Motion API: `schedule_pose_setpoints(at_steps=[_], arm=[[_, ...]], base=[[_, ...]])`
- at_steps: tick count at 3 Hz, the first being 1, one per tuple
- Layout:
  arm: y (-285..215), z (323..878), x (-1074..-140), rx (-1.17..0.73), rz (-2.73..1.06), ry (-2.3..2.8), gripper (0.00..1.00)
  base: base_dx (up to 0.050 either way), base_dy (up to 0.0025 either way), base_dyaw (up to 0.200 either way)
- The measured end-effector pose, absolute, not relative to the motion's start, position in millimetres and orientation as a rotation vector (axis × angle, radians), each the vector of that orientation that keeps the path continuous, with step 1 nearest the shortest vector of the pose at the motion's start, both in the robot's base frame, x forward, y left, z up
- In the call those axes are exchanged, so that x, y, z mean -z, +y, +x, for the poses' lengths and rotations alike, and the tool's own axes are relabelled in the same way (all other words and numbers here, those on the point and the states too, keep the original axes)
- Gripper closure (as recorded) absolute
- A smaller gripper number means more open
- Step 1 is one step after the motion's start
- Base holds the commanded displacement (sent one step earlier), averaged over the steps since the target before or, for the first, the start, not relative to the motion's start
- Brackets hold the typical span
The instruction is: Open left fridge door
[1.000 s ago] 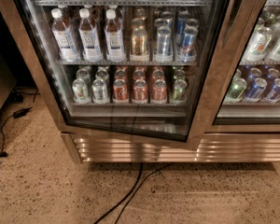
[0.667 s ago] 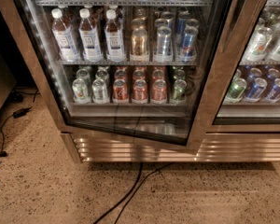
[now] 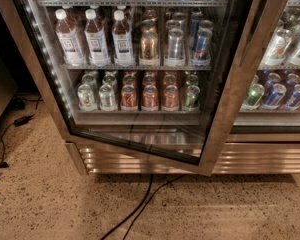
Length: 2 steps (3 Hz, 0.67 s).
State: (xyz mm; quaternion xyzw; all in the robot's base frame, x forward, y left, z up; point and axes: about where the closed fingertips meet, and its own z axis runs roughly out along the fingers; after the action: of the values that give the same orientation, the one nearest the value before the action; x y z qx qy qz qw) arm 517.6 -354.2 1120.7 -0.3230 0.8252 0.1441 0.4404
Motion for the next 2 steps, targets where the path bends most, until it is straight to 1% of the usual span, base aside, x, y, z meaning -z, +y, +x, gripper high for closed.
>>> schedule_pose_setpoints(at_steps=[1,2], arm=[[-354.2,517.6,-1120.7,-0.358,-0.802,2.049,1.0],[-354.2,517.6,-1120.7,-0.358,-0.802,2.049,1.0]], base=[[0.0,0.0,0.0],[0.0,0.0,0.0]])
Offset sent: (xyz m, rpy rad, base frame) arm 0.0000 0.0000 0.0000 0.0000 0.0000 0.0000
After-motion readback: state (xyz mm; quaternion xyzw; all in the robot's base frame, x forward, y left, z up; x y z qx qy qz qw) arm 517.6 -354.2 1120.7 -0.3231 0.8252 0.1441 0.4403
